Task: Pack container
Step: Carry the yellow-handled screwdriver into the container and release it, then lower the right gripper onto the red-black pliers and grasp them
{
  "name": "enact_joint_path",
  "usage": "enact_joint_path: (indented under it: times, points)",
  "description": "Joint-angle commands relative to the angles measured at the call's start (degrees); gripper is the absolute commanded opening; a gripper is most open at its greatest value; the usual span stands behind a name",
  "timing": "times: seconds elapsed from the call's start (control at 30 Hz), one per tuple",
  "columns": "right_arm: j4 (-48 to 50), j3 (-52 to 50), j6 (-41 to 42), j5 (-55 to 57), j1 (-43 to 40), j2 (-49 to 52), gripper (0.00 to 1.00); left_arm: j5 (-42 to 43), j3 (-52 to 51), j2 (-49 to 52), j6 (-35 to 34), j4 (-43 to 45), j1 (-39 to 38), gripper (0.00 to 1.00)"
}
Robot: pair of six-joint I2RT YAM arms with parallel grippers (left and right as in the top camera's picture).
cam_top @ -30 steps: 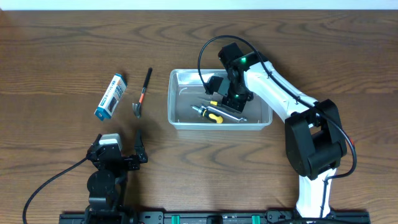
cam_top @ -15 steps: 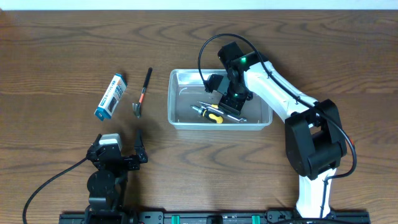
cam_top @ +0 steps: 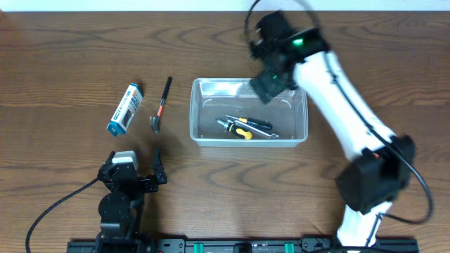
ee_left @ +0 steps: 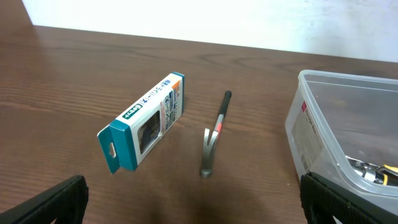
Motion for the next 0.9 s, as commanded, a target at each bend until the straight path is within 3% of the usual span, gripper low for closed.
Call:
enact_joint_path:
  times: [0.0,0.23,0.53,0.87]
  points:
    - [-1.2,1.4,10.6,3.0,-4.9,-5.5,0.99,0.0,-1.3,-0.3,0.5,-0.5,0.2,0.98]
    - [1.4,1.4,9.2,6.4,-12.4,-10.7,0.99,0.0,-1.3,-0.3,0.5,-0.5,0.2,0.98]
    - [-7.2,0.0,7.3,2.5,-21.4,-14.3,0.99,0.0,-1.3,-0.3,0.5,-0.5,0.2,0.98]
    - [1.2,-21.4,12.4,2.2,-28.7,-21.1,0.99,0.0,-1.3,-0.3,0.5,-0.5,0.2,0.98]
